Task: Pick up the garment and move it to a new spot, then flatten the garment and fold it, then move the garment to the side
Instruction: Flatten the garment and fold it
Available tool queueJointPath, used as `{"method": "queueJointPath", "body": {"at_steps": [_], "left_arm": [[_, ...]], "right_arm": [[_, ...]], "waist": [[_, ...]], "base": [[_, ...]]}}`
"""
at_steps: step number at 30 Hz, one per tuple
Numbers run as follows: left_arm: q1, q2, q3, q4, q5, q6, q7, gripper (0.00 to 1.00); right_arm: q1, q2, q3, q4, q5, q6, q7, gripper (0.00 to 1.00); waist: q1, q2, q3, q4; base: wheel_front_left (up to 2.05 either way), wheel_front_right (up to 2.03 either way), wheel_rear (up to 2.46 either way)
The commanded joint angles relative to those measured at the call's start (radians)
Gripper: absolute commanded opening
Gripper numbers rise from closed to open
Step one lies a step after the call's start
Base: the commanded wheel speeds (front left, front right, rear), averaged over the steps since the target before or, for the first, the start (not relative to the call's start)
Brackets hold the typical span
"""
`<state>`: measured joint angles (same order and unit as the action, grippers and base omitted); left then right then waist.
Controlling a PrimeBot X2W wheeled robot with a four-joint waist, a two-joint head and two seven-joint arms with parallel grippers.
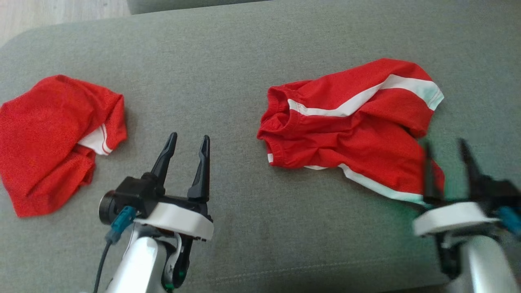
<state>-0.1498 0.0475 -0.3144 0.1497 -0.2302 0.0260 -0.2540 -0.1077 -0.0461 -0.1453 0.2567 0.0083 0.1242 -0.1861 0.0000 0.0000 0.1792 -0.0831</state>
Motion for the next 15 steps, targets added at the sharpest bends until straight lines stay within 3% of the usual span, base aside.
{"method": "queueJointPath", "body": {"at_steps": [1, 9, 15], "left_arm": [[-0.041, 0.003, 0.022, -0.028, 0.003, -0.003, -0.008, 1.00], [-0.042, 0.003, 0.002, -0.026, -0.012, 0.004, -0.008, 1.00], [-0.038, 0.003, -0.008, -0.023, -0.017, 0.008, -0.008, 1.00]], "right_arm": [[-0.035, -0.004, 0.094, -0.054, -0.004, 0.007, -0.022, 1.00], [-0.053, -0.004, 0.373, -0.064, -0.057, 0.007, -0.011, 1.00], [-0.103, -0.004, 0.476, 0.009, -0.090, 0.007, 0.015, 1.00]], "waist": [[0.0000, 0.0000, -0.003, 0.008], [0.0000, 0.0000, -0.011, 0.063], [0.0000, 0.0000, -0.014, 0.110]], "base": [[0.00, 0.00, 0.00], [0.00, 0.00, 0.00], [0.00, 0.00, 0.00]]}}
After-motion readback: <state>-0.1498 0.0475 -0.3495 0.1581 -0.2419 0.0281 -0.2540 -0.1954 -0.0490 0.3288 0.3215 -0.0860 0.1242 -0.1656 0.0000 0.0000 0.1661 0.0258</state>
